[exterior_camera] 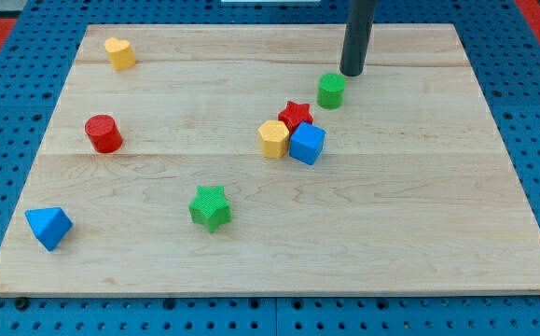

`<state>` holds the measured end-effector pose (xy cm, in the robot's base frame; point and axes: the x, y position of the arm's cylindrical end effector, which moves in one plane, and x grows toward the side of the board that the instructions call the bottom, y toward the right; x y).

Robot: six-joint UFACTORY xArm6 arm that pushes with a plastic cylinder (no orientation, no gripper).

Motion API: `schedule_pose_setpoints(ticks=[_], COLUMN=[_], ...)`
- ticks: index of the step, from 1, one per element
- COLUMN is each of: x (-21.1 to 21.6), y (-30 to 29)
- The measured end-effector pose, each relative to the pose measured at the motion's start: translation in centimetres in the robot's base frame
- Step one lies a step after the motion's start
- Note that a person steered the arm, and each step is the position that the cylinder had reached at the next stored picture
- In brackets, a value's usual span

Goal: Push the green circle closer to the red star

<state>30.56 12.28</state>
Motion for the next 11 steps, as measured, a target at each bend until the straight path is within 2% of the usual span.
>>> schedule_pose_setpoints(ticks=[1,2,3,4,6,7,8,10,11], x=[3.7,4.0,1.4,2.5,3.8,3.7,3.7,0.1,2.6], y=[5.1,2.7,-2.1,-4.4,-4.7,-8.8,-9.2,-12.5,-13.3])
